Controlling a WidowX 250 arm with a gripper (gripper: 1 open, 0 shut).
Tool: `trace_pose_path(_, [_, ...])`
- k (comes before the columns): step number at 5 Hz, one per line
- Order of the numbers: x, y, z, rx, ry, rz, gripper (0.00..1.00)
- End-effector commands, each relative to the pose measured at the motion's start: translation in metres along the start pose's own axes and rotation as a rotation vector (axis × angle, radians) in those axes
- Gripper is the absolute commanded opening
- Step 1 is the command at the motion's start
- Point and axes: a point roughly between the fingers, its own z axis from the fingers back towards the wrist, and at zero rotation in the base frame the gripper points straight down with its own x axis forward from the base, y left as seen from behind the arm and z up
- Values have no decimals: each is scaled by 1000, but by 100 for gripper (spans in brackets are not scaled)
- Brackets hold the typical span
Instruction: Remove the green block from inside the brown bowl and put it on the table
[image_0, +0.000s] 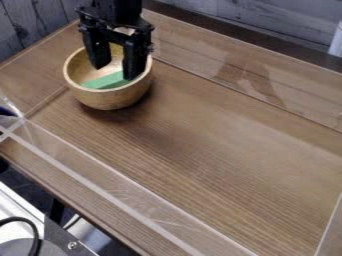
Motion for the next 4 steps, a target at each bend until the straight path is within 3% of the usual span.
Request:
trace_pose_path(1, [12,17,9,32,-62,10,100])
trace_pose_path(4, [25,46,-19,38,-67,45,100])
